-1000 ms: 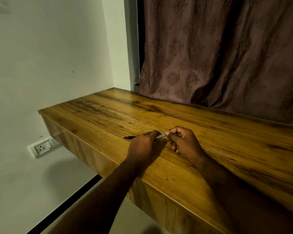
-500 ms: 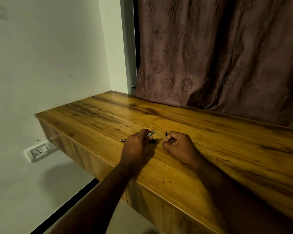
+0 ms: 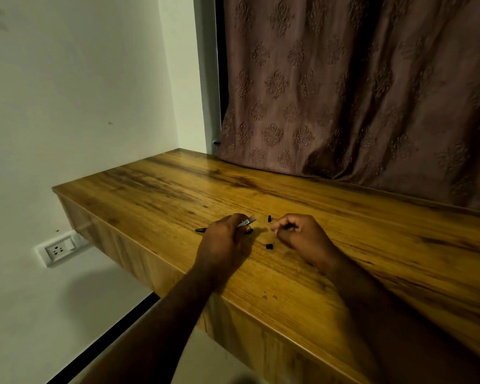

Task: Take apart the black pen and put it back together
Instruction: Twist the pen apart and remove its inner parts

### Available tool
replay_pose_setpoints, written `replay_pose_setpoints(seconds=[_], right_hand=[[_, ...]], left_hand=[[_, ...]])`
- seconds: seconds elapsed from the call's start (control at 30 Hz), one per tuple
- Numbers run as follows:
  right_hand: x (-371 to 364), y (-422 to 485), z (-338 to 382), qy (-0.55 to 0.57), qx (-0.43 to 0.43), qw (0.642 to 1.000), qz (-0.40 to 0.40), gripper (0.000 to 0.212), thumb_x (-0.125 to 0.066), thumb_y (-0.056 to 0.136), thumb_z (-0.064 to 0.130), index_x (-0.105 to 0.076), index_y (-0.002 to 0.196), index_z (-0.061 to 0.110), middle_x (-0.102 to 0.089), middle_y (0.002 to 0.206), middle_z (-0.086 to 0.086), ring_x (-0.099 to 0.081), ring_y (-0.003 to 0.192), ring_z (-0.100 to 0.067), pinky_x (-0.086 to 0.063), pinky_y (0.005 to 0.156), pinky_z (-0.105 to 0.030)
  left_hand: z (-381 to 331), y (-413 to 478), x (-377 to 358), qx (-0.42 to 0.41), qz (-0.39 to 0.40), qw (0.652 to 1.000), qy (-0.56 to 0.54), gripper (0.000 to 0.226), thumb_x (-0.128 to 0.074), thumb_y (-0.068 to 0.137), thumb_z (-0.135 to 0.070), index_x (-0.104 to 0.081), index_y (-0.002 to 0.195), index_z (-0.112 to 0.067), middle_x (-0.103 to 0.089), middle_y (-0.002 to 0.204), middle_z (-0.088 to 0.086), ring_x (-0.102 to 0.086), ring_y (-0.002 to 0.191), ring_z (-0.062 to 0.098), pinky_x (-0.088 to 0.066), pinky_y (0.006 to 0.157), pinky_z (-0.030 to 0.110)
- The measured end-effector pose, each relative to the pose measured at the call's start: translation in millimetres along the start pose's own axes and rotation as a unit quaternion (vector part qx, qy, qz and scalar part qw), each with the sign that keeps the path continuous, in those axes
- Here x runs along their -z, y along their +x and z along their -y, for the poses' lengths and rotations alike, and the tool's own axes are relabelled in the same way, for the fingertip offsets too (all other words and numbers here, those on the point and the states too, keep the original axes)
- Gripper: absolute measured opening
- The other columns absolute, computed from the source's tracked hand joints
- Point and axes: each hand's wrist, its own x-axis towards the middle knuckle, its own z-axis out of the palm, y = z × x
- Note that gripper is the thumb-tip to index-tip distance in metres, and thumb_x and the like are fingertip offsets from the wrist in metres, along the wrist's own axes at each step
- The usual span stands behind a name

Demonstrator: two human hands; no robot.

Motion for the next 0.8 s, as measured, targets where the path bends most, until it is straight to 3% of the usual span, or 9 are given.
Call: replay_pose_setpoints(seconds=[0.07, 0.13, 0.27, 0.5, 0.63, 0.8], right_hand=[[4.2, 2.6, 1.5, 0.131, -0.048, 0.990, -0.031, 0.008, -0.063, 0.087, 0.006, -0.070, 0.084, 0.008, -0.067, 0.077, -0.011, -0.055, 0.064, -0.020, -0.041, 0.053, -0.029], [4.7, 3.2, 2.2, 0.223, -0.079, 0.971, -0.011, 0.011, -0.065, 0.088, 0.012, -0.069, 0.088, 0.001, -0.063, 0.072, -0.014, -0.053, 0.059, -0.021, -0.038, 0.051, -0.030], [-4.9, 2.5, 1.9, 0.241, -0.099, 0.965, 0.025, 0.031, -0.065, 0.089, 0.023, -0.067, 0.101, -0.006, -0.064, 0.067, -0.008, -0.055, 0.053, -0.015, -0.041, 0.050, -0.027], [-6.5, 3.7, 1.3, 0.275, -0.114, 0.954, 0.019, 0.015, -0.065, 0.087, 0.006, -0.067, 0.094, -0.007, -0.065, 0.070, -0.012, -0.057, 0.052, -0.014, -0.045, 0.045, -0.021], [-3.9, 5.4, 3.0, 0.306, -0.136, 0.942, 0.016, 0.018, -0.063, 0.087, 0.002, -0.064, 0.099, -0.011, -0.066, 0.073, -0.015, -0.062, 0.054, -0.014, -0.050, 0.048, -0.021], [0.6, 6.5, 2.8, 0.333, -0.154, 0.930, 0.023, 0.011, -0.062, 0.087, 0.002, -0.067, 0.093, -0.006, -0.069, 0.073, -0.015, -0.066, 0.058, -0.017, -0.054, 0.053, -0.022]], left_hand=[[0.6, 0.2, -1.9, -0.023, 0.010, 1.000, 0.006, 0.030, -0.055, 0.093, -0.046, -0.066, 0.106, -0.021, -0.069, 0.087, -0.002, -0.063, 0.074, 0.011, -0.052, 0.061, 0.037], [1.4, 1.4, -3.4, -0.046, 0.023, 0.998, 0.029, 0.033, -0.053, 0.094, -0.045, -0.066, 0.111, -0.020, -0.070, 0.095, -0.001, -0.063, 0.081, 0.010, -0.052, 0.067, 0.036], [0.7, 3.3, -5.6, -0.082, 0.053, 0.993, 0.063, 0.041, -0.051, 0.093, -0.050, -0.067, 0.113, -0.017, -0.069, 0.096, 0.002, -0.062, 0.083, 0.014, -0.051, 0.070, 0.033], [4.4, 6.4, -8.7, -0.115, 0.086, 0.981, 0.131, 0.033, -0.066, 0.085, -0.023, -0.066, 0.115, -0.009, -0.068, 0.105, 0.010, -0.063, 0.093, 0.025, -0.054, 0.077, 0.037], [-6.8, 9.5, -6.2, -0.116, 0.078, 0.978, 0.155, 0.043, -0.043, 0.079, -0.018, -0.066, 0.112, 0.000, -0.069, 0.104, 0.017, -0.066, 0.094, 0.032, -0.056, 0.079, 0.037], [-18.6, 17.6, -14.6, -0.131, 0.050, 0.973, 0.185, 0.045, -0.036, 0.079, -0.013, -0.068, 0.106, 0.004, -0.069, 0.107, 0.021, -0.064, 0.105, 0.038, -0.054, 0.084, 0.043]])
